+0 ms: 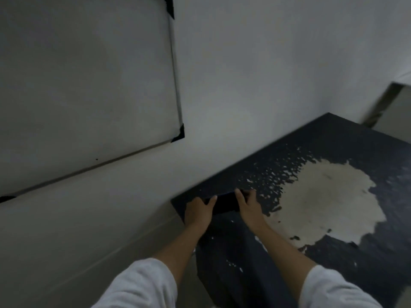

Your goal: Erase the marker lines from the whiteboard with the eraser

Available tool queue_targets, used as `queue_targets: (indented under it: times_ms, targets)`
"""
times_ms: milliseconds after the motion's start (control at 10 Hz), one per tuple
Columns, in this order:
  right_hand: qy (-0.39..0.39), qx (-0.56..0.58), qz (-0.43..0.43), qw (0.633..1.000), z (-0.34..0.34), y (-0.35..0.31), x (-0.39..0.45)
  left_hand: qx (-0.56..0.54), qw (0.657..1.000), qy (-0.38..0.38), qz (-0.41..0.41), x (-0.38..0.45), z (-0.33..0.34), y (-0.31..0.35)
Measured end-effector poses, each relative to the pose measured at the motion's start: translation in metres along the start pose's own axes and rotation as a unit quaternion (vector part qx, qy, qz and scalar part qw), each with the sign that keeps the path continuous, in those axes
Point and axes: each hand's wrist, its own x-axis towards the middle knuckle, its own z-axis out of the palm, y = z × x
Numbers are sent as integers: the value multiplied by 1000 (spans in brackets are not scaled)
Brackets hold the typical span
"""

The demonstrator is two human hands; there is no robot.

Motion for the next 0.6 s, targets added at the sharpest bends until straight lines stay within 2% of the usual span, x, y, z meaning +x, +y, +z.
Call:
queue_targets:
  times_ms: [100, 200, 300, 400, 500, 600]
  targets:
    - [-5, -68, 18, 998, 6, 22, -1, 11, 998, -47, -36, 1, 16, -6]
    - [-9, -151, 11, 988, 12, 31, 1, 14, 996, -60, -64, 6, 26, -11]
    - [-19, -222, 51, 973, 14, 32, 9, 47, 993, -68, -89, 11, 28, -8]
    - [-75, -304, 80, 946, 10, 33, 19, 69, 990, -89, -89, 16, 29, -4]
    - [-47, -410, 47, 910, 6, 27, 22, 109, 986, -88, -86, 18, 19, -4]
    - [40, -423, 8, 905, 8, 6, 30, 137, 989, -27, -49, 18, 4, 4]
